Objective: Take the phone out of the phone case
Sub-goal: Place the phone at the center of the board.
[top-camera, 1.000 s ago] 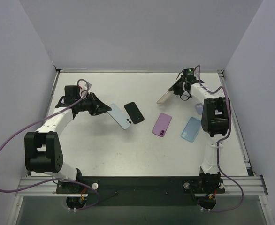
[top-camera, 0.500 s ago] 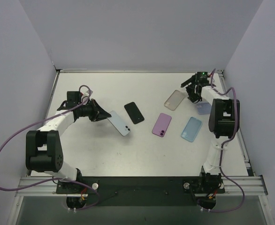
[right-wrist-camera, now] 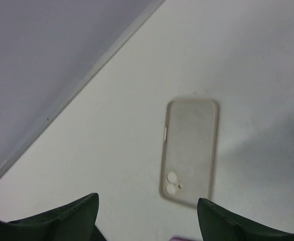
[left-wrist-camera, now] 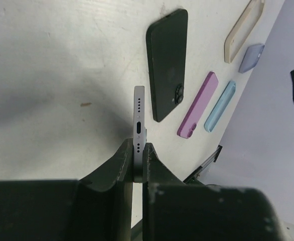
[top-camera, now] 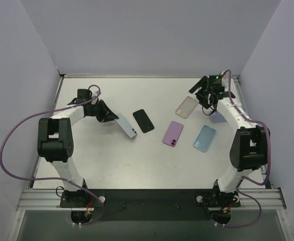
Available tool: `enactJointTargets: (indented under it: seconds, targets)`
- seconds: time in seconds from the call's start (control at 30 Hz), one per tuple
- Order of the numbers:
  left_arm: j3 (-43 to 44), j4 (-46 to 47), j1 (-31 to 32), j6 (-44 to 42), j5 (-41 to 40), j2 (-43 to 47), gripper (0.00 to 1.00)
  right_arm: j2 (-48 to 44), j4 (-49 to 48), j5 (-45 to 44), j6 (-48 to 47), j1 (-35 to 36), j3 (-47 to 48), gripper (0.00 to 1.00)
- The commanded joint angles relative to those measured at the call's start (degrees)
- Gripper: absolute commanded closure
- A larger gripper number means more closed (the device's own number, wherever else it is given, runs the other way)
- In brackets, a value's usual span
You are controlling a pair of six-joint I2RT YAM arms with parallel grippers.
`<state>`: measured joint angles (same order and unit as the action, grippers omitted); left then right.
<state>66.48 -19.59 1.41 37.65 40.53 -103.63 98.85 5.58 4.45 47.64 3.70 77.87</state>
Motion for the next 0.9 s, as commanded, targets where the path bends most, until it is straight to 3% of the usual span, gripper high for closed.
enactJointTargets:
  seconds: [0.0,0.03,0.13,0.23,0.27,0.4,0.67,0.87]
  targets:
    - [5.76,-0.35,0.61,-1.17,0.51,-4.03,0.94,-4.09,1.71,2.49,-1.76,5.6,-8.86,0.26]
    - [6.12,-0.88,0.7,-1.35,0.34,-4.47,0.85,-4.8,1.36,2.76,-1.41,6.66,-12.44,0.26]
    - [7.35,-2.9,0.79,-2.4,-0.98,-6.23,0.75,-8.05,-0.57,2.85,-0.79,7.63,-17.12,0.26]
    - [7.09,-4.13,0.88,-3.11,-2.21,-5.79,0.56,-10.78,0.03,1.53,-2.54,8.34,-20.03,0.26]
    - [6.83,-4.22,0.96,-3.28,-2.74,-4.92,0.42,-11.56,1.26,1.09,-2.98,8.34,-20.9,0.25]
    - [5.77,-6.06,0.96,-4.77,-4.32,-2.63,0.18,-16.3,4.16,-0.84,-6.15,8.43,-22.32,0.25]
    - [2.43,-11.07,0.96,-7.67,-7.66,5.88,0.03,-27.65,14.0,-7.35,-9.93,8.6,-25.21,0.24]
    - [-3.79,-12.93,1.05,-8.38,-7.05,17.38,0.02,-37.39,18.66,-8.75,-11.25,8.6,-29.51,0.23]
